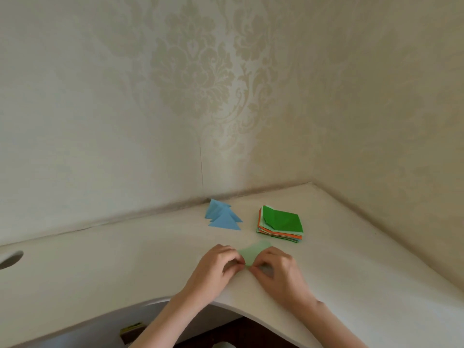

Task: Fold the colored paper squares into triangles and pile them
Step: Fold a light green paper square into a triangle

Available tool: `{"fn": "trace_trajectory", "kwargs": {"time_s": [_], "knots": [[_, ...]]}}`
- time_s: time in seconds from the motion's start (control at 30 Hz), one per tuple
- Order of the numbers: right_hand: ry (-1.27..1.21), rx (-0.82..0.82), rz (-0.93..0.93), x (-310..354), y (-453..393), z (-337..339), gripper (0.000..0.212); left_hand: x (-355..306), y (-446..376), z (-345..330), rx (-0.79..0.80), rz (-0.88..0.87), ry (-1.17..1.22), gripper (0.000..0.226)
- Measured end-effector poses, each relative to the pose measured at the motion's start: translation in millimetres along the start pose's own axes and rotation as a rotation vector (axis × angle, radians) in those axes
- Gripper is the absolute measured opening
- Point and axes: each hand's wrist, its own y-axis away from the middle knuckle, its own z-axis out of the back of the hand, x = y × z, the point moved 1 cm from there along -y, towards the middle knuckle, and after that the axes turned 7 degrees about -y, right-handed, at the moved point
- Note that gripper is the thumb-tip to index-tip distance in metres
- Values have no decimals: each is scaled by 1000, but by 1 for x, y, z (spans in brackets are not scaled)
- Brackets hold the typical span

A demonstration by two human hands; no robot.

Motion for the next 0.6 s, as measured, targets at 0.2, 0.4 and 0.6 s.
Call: {"fn": "trace_trajectory", "kwargs": {"time_s": [0.2, 0.4, 0.6], "knots": [[-77, -70, -78, 4, -3, -1, 7, -4, -10, -11, -46, 164, 56, 5], [-126, -62, -210, 1, -10, -2, 24, -3, -14, -19, -38, 224, 1, 19], [-108, 45, -292, -2, -16, -2, 28, 0, -18, -13, 11, 312, 149, 20]]}}
